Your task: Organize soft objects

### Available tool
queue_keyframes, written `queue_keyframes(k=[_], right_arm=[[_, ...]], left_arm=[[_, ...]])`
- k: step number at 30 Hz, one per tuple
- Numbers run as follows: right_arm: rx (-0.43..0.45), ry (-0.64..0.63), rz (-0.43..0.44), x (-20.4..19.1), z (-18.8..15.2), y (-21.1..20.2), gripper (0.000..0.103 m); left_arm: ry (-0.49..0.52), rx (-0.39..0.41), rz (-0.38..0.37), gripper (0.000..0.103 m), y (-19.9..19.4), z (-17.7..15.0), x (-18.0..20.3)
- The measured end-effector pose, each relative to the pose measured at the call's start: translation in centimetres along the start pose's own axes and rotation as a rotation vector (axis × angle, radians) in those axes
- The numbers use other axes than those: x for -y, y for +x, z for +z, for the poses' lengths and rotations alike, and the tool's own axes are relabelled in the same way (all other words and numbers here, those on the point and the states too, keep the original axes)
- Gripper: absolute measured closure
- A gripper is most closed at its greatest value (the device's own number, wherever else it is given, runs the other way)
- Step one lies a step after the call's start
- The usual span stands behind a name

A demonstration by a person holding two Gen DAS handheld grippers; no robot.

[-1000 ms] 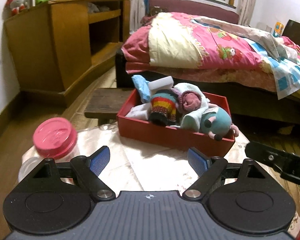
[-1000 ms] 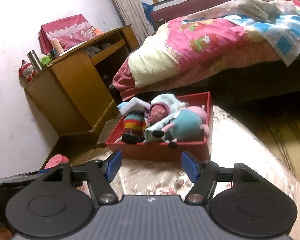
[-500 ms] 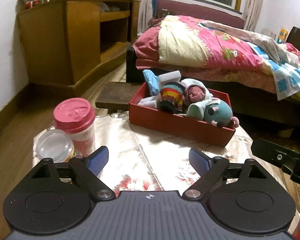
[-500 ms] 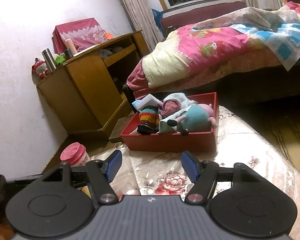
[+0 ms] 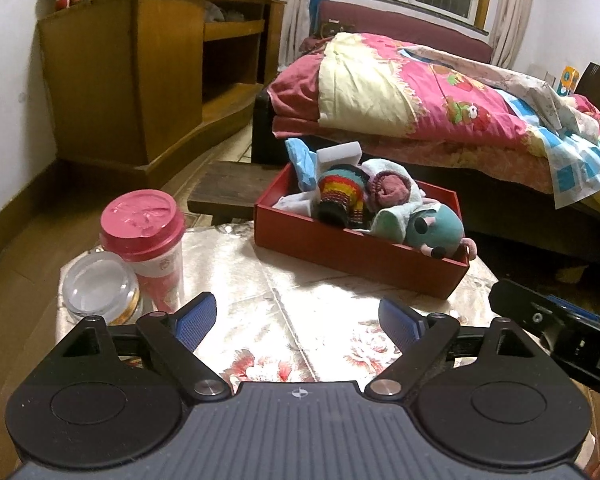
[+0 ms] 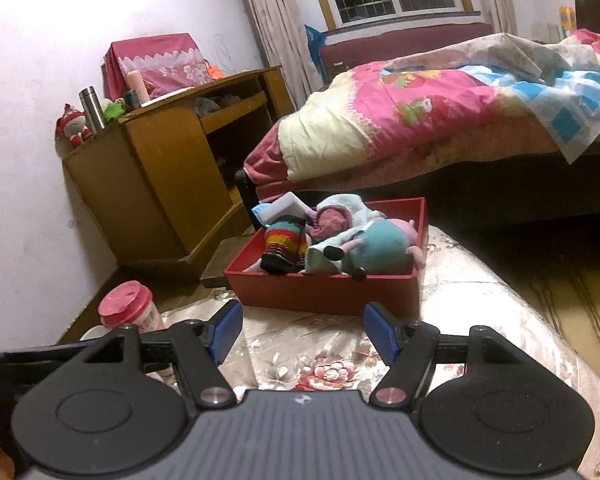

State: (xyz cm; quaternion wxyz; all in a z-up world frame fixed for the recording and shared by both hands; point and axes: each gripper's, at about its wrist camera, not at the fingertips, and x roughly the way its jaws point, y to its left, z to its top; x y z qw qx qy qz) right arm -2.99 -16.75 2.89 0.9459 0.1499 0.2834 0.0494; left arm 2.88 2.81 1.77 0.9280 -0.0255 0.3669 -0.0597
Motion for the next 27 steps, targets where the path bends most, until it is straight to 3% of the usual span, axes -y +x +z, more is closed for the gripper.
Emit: queue_keyframes(k=[21, 27], right_arm=[[-0.005, 0.001, -0.037, 0.7, -0.4, 1.2, 0.059], [-0.006, 0.003, -0.038, 0.7, -0.5, 1.3, 0.059]], left_arm=[[0.012, 0.001, 0.005, 0.017, 0.0, -0.4, 1.0], [0.011, 0.004, 0.0, 0.022, -0.1, -0.4, 1.0]])
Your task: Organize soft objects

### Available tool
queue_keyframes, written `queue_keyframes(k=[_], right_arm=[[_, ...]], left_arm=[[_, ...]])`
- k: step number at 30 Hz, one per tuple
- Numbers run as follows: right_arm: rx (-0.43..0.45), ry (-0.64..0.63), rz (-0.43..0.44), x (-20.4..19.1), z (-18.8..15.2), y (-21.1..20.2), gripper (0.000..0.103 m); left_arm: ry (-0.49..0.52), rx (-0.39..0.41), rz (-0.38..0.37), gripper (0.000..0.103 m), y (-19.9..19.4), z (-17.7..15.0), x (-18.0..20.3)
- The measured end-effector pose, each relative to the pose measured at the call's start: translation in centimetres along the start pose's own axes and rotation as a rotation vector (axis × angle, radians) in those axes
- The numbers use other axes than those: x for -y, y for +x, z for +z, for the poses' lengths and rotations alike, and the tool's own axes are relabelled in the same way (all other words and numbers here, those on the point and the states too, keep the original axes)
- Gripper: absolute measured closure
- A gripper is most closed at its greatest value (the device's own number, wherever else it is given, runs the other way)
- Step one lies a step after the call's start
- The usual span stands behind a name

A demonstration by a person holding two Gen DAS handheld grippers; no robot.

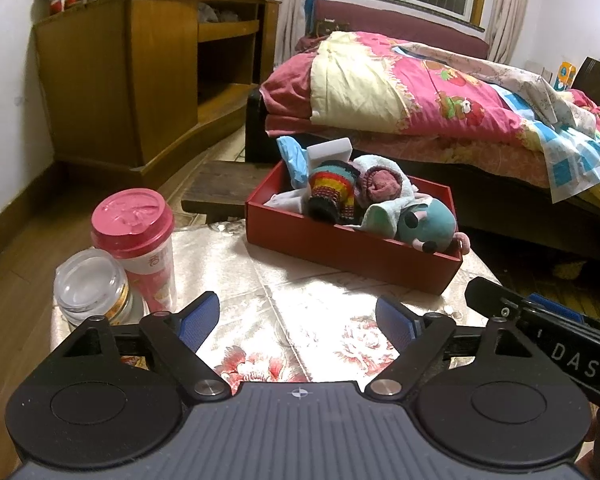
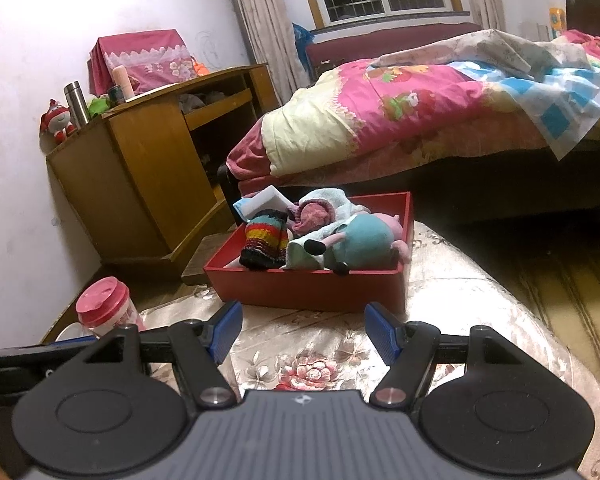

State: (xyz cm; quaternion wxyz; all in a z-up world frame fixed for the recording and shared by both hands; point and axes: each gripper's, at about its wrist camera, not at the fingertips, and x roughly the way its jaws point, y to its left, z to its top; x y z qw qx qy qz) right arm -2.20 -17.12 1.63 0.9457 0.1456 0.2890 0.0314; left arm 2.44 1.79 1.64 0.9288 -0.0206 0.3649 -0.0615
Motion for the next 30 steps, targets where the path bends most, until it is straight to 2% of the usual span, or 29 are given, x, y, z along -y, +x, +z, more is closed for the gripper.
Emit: queue_keyframes(k=[30], right_arm=[[-0.002, 0.008, -0.002, 0.1, -0.07, 0.12, 0.059]], left_arm=[[0.005, -0.003, 0.0, 0.023, 0.0, 0.02, 0.18]])
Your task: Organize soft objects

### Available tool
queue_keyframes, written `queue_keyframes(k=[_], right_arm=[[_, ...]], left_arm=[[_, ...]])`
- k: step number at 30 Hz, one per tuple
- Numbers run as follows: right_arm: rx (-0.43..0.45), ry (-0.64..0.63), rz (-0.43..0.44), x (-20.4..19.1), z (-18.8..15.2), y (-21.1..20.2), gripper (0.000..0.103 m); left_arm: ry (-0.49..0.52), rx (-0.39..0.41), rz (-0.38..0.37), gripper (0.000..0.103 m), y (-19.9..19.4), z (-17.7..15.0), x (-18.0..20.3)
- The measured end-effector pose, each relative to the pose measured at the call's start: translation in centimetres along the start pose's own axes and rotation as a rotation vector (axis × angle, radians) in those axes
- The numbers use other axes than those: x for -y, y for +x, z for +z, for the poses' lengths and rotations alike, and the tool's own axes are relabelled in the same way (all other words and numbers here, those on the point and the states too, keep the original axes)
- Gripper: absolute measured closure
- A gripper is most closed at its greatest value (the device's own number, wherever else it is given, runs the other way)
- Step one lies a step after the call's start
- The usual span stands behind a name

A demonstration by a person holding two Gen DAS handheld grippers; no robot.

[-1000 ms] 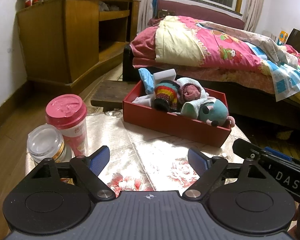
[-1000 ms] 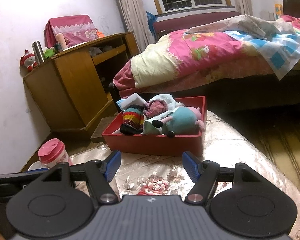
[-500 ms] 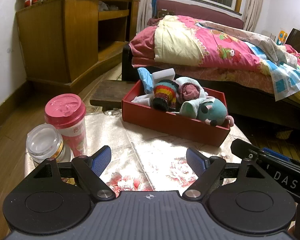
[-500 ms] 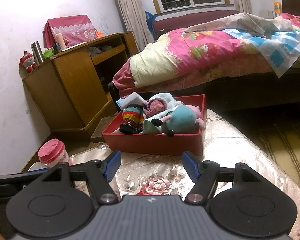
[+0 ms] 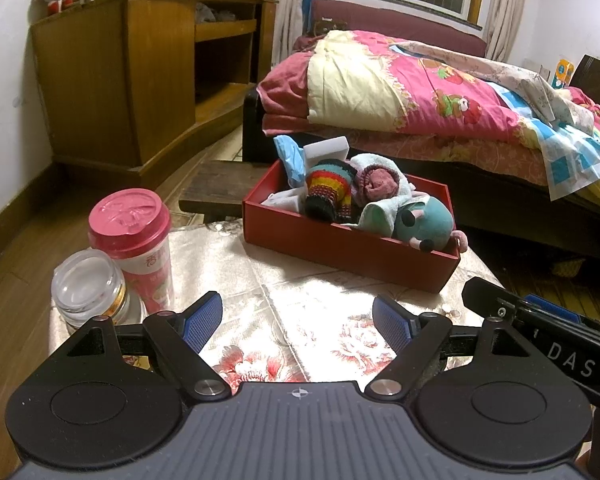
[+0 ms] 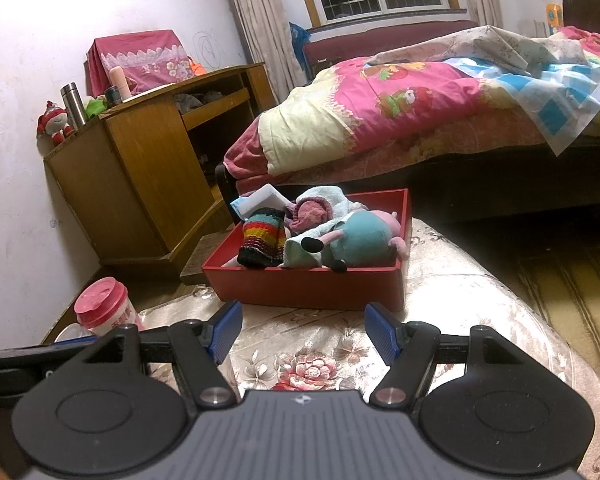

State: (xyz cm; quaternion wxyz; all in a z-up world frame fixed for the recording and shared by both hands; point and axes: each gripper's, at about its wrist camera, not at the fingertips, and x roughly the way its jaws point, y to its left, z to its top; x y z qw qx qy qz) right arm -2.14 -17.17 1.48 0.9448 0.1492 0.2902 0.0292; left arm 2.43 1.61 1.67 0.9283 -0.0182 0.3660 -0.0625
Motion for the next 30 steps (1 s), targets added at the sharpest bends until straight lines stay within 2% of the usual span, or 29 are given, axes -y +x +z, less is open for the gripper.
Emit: queue_keyframes(k=[24, 26, 29, 30], right_arm=[[0.01, 0.011, 0.003, 0.1, -0.1, -0.2, 0.059], [0.016, 0.018, 0.007, 0.1, -0.1, -0.3, 0.059], [0.035, 0.033, 0.016, 0.1, -0.1, -0.6, 0.059], [0.044, 0.038, 0.02, 0.1, 0.0, -0.8, 0.059]], left_arm=[[0.005, 0.001, -0.008, 0.02, 0.1, 0.2, -0.2], [-0.002, 0.005, -0.015, 0.017, 0.0, 0.2, -0.2], [-0.029, 0.009, -0.033, 0.005, 0.3, 0.2, -0.8], [-0.043, 0.008, -0.047, 0.006, 0.4, 0.2, -1.1]])
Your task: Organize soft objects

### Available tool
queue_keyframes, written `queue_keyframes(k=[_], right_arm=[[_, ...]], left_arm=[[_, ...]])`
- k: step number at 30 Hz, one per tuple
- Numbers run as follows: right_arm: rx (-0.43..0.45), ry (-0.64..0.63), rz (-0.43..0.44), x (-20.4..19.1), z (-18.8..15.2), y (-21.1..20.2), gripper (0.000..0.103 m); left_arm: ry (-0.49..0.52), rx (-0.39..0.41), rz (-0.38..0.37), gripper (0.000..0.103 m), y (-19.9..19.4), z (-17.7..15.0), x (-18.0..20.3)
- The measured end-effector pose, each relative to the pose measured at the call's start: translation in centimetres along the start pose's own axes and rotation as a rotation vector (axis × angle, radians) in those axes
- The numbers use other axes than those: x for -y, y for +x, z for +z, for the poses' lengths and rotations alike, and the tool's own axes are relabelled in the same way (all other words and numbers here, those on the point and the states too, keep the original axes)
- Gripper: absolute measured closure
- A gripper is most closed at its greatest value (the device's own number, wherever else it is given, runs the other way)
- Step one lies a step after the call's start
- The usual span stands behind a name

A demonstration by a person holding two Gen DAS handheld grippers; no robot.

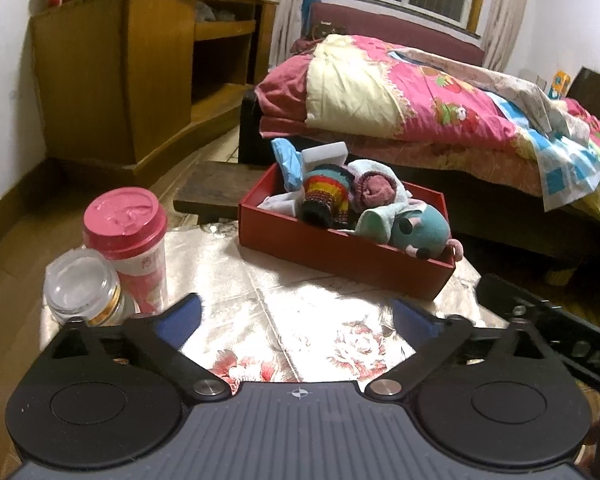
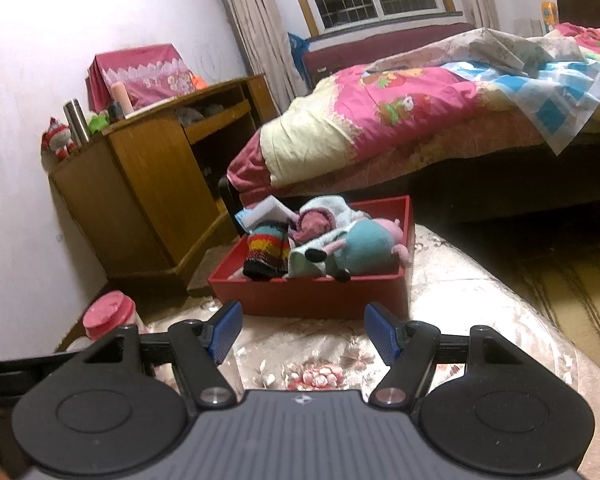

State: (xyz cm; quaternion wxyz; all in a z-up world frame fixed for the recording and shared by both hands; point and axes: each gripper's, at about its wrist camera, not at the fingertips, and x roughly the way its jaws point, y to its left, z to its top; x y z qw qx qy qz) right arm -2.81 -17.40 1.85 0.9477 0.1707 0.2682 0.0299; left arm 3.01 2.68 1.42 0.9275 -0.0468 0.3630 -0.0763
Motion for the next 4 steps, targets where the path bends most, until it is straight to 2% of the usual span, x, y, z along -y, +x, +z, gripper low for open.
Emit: queue_keyframes(k=[2, 4], right_arm=[[0.016, 0.007, 0.002, -0.02, 0.15, -0.32, 0.058], [0.04, 0.022, 0.006, 0.16, 0.3, -0.74, 0.056]], left_arm=[[-0.036, -0.006, -0.035, 0.006, 0.04, 0.04, -0.44], [-0.021, 0.009, -0.003, 0.006, -0.1, -0.02, -0.31]])
